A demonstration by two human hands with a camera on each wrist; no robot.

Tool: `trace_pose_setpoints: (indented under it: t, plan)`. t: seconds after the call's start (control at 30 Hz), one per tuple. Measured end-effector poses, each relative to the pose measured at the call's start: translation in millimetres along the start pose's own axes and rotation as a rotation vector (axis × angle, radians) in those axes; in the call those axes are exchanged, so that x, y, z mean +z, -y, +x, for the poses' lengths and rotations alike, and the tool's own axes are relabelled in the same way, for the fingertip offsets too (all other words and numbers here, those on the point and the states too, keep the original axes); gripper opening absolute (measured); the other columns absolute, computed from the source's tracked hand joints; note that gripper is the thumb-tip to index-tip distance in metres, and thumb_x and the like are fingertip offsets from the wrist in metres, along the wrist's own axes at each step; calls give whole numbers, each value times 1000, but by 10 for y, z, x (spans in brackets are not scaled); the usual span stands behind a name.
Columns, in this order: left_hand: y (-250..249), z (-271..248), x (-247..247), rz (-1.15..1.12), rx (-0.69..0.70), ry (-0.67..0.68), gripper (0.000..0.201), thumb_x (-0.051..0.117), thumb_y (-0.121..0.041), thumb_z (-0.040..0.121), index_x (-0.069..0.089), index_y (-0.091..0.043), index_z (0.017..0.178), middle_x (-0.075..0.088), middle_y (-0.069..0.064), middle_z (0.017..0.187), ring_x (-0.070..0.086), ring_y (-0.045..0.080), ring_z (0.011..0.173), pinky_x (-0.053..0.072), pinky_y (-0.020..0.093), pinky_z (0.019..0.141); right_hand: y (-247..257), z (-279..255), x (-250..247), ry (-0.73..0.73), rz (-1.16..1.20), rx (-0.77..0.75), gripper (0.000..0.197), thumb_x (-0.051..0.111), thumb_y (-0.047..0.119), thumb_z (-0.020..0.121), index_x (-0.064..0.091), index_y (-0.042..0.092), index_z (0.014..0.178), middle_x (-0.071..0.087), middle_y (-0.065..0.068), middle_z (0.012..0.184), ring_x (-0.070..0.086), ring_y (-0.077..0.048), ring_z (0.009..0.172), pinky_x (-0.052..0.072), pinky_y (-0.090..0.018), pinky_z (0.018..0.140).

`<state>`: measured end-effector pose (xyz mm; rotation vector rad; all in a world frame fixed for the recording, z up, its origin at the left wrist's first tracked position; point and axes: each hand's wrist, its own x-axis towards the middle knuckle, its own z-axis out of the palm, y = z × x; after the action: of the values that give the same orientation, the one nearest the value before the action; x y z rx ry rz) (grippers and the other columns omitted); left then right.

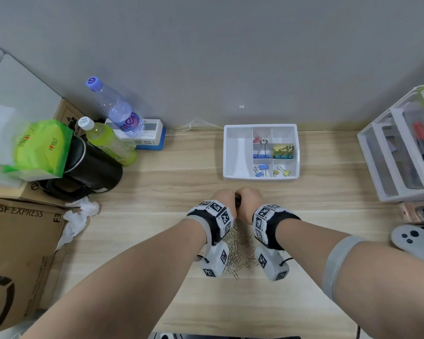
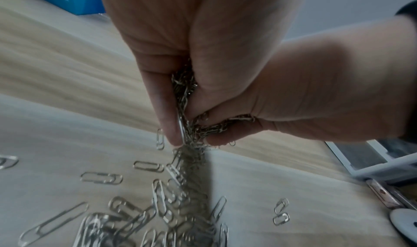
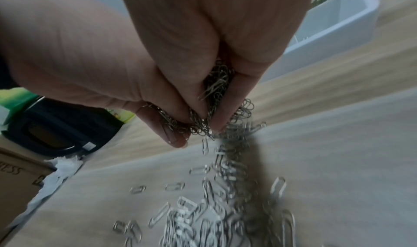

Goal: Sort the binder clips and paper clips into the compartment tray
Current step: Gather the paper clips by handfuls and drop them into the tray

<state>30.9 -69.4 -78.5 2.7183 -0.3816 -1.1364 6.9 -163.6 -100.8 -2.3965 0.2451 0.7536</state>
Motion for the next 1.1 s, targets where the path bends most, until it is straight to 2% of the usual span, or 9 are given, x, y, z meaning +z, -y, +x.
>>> trace_pose_setpoints:
  t: [0.13, 0.27, 0.43, 0.57, 0.67, 0.83, 0.9, 1.0, 1.1]
  plan:
    - [-29, 101, -163, 19, 28, -31, 21, 51, 0, 92, 62, 4, 109, 65, 18, 113, 63, 30, 105, 49, 31, 82, 73, 88, -152, -48, 21, 18, 11, 58, 3, 82, 69, 6, 85, 67, -9, 81, 63, -24, 76, 52, -31, 70]
    - [-76, 220, -421, 37, 13, -28, 22, 54, 1, 89, 61, 4, 109, 65, 17, 102, 65, 29, 99, 50, 31, 75, 211, 198, -360, -79, 48, 55, 11, 57, 2, 82, 68, 6, 81, 64, -9, 77, 59, -23, 70, 46, -27, 60]
    - [-117, 414, -781, 34, 19, -82, 21, 53, 1, 89, 60, 3, 109, 56, 12, 91, 59, 27, 85, 46, 29, 70, 337, 399, -641, -157, 106, 69, 12, 57, -1, 81, 67, 5, 79, 64, -10, 76, 60, -25, 70, 50, -30, 64]
    - [-132, 600, -950, 49, 28, -96, 24, 55, 0, 88, 58, 1, 111, 60, 13, 98, 57, 25, 84, 47, 29, 71, 355, 620, -762, -186, 134, 100, 14, 57, 1, 82, 62, 10, 72, 61, -6, 71, 58, -22, 64, 47, -28, 60]
    - [-128, 744, -1018, 54, 36, -92, 24, 54, 0, 89, 58, 1, 113, 59, 11, 97, 53, 23, 81, 44, 27, 70, 331, 790, -771, -204, 161, 142, 24, 56, 4, 83, 53, 15, 62, 55, -3, 65, 50, -15, 56, 38, -24, 52]
    - [-150, 876, -1102, 101, 87, -113, 21, 51, 0, 91, 58, 0, 111, 64, 14, 108, 62, 27, 93, 47, 29, 74, 288, 976, -734, -228, 194, 182, 25, 56, 5, 86, 49, 16, 65, 52, -3, 69, 53, -23, 67, 40, -27, 62]
    - [-168, 910, -1109, 131, 112, -129, 21, 49, 0, 91, 59, -1, 110, 63, 11, 95, 61, 26, 89, 46, 30, 73, 263, 1025, -706, -227, 191, 193, 27, 55, 6, 87, 46, 16, 64, 54, -5, 73, 53, -24, 72, 40, -29, 64]
    - [-182, 952, -1101, 144, 110, -117, 21, 48, 1, 90, 60, -1, 108, 49, 3, 73, 52, 22, 78, 43, 27, 67, 241, 1058, -675, -222, 177, 219, 11, 53, 8, 89, 54, 12, 78, 56, -6, 79, 54, -25, 74, 42, -30, 67]
    - [-202, 979, -1098, 122, 109, -129, 20, 45, 3, 91, 60, 0, 103, 62, 11, 91, 57, 26, 81, 42, 28, 66, 204, 1087, -652, -219, 172, 241, 7, 52, 6, 90, 57, 11, 90, 58, -7, 86, 56, -25, 81, 43, -29, 71]
